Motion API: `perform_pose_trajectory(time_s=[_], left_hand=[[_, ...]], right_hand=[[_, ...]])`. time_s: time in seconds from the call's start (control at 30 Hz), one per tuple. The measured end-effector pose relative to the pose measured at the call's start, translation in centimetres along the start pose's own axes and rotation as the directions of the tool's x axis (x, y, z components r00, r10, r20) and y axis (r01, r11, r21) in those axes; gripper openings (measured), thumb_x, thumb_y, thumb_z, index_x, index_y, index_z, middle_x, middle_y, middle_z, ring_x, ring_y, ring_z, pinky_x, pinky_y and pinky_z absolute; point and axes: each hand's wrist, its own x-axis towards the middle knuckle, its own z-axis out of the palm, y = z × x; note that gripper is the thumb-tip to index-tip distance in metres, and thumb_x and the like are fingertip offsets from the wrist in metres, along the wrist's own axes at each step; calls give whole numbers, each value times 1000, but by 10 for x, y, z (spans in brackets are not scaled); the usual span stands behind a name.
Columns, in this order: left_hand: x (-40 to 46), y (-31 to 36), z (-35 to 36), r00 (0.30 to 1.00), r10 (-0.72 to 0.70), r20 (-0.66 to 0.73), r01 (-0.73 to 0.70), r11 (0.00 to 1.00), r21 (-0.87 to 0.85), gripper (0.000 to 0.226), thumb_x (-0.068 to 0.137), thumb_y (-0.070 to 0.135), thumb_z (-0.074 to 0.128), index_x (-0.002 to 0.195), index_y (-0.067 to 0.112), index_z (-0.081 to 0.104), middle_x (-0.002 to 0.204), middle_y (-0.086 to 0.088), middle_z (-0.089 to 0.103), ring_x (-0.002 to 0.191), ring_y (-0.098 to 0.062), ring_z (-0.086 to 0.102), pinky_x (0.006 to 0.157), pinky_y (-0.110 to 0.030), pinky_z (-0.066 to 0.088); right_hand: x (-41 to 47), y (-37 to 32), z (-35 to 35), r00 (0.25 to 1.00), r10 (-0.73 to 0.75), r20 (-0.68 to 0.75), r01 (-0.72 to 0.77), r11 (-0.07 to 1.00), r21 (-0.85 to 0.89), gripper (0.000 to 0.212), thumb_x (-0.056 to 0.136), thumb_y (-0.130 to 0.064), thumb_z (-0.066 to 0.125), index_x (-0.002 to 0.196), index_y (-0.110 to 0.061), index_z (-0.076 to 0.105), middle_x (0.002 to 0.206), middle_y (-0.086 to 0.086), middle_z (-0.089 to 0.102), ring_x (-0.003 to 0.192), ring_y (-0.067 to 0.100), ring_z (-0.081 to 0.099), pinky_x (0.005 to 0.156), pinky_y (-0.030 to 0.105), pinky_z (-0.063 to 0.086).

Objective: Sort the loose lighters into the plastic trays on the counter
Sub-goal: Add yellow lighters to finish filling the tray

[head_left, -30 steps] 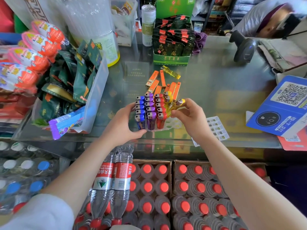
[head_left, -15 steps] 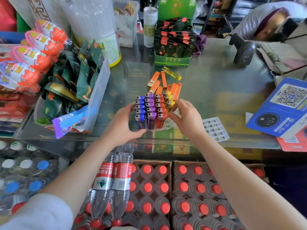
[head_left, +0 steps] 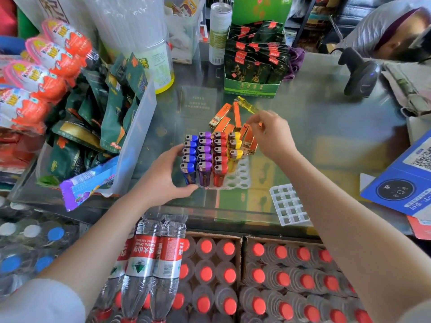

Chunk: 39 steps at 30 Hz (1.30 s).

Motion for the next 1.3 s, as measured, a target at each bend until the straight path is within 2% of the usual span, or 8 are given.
perform_pose_trajectory(time_s=[0.1,0.17,0.57,0.67,0.8,0.9,1.0,1.3], left_hand=[[0,3,-1,1000,14,-3,-14,999,-38,68,57,37,75,113,47,38,110,30,51,107,8,48,88,-8,35],[1,2,-1,1000,11,-4,-12,999,-52,67,56,40,73,114,45,40,112,27,52,108,5,49,91,-15,37],[2,-7,1,1000,27,-15,-28,999,-44,75,56,42,72,123,36,39,119,20,52,114,-5,49,98,-34,40],[1,-5,1,1000,17,-19,-18,999,-40,73,56,43,71,121,39,39,120,23,50,117,-4,46,100,-34,38],[1,-7,2,1000,20,-13,-20,999,-25,74,59,38,74,125,31,41,121,16,54,118,-8,46,99,-44,40],[-1,-2,3,998,54,-28,-55,998,-30,68,62,31,76,122,33,44,118,20,55,115,-5,48,98,-40,41],[-3,3,3,996,71,-50,-72,997,-17,63,64,28,77,114,43,42,112,29,52,110,1,48,93,-28,40],[-9,3,7,995,61,-73,-62,998,-11,68,64,30,76,123,34,42,118,20,54,112,-5,50,93,-29,39]], right_hand=[[33,2,15,997,66,-34,-67,996,-54,30,91,-4,38,113,-6,59,121,13,58,109,26,52,82,25,39],[49,4,25,993,115,-14,-116,984,-137,37,89,2,36,122,-5,53,127,15,54,117,30,47,90,32,42],[82,6,30,949,307,70,-258,885,-387,18,83,-3,58,101,-6,61,106,15,61,83,34,57,64,33,43],[74,-4,19,971,234,42,-214,938,-274,19,85,-13,57,104,-8,59,104,13,62,82,31,55,66,33,42],[32,-27,3,993,94,-67,-86,989,121,17,86,-21,60,100,-11,59,94,0,61,78,17,56,65,25,42],[-10,-35,1,960,239,-146,-160,897,412,8,87,-22,58,83,-17,53,74,-9,56,63,8,51,58,16,42],[-47,-33,6,901,399,-170,-237,781,578,12,89,-23,55,79,-18,51,71,-5,56,63,13,50,63,28,44],[-113,-31,24,981,193,-18,-166,884,437,9,89,-18,56,85,-12,51,78,12,62,65,23,56,60,30,46]])
